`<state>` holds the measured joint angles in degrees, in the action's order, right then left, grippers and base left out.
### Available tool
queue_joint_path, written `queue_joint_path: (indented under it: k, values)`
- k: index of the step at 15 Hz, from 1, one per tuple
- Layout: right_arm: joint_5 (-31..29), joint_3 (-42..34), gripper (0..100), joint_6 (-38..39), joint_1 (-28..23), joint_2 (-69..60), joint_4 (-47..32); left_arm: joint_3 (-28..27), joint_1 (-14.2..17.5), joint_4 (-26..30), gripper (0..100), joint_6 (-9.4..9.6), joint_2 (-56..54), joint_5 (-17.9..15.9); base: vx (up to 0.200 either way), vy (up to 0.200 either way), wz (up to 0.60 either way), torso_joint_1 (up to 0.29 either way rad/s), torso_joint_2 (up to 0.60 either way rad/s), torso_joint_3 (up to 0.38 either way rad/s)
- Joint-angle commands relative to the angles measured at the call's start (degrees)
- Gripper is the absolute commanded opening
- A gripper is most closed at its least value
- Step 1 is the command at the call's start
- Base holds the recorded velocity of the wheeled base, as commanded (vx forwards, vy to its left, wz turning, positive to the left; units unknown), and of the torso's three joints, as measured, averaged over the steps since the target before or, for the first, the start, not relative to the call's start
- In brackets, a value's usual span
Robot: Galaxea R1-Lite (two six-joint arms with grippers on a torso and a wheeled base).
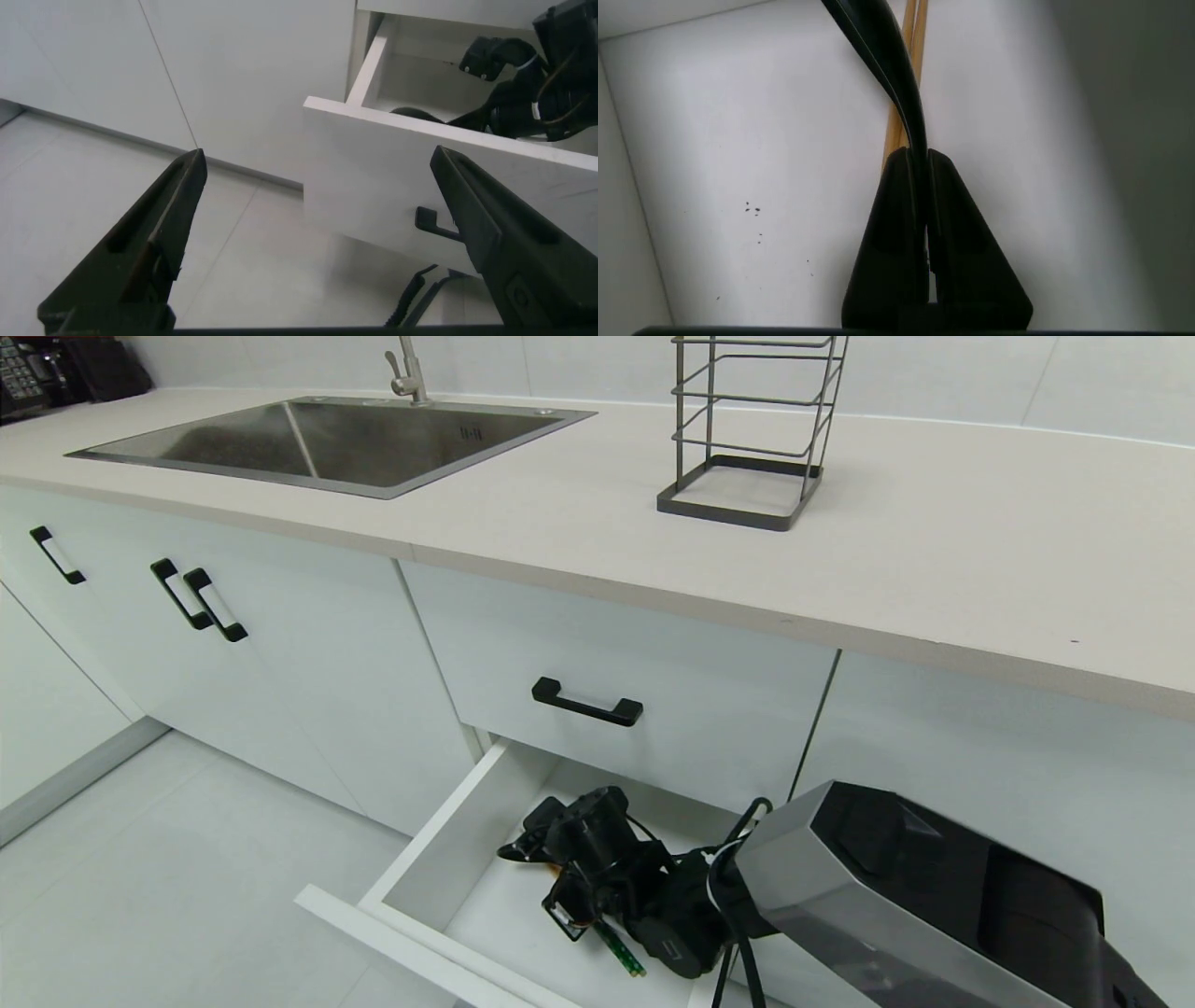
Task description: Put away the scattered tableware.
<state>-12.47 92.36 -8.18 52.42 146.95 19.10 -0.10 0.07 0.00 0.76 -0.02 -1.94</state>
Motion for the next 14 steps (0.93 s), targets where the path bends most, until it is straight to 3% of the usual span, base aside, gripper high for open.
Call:
queue_joint_path:
  k: [1, 14]
  values:
    - [-0.01, 0.28, 0, 0.01, -0.04, 1.06, 0.06, 0.01, 0.01, 0.00, 100, -0.05, 0.02, 0.00, 0.000, 0.000, 0.00, 0.000, 0.00, 0.000]
    - [-0.01, 4.06, 0, 0.01, -0.21, 4.84, 0.06, 0.01, 0.01, 0.00, 100, -0.05, 0.02, 0.00, 0.000, 0.000, 0.00, 0.000, 0.00, 0.000]
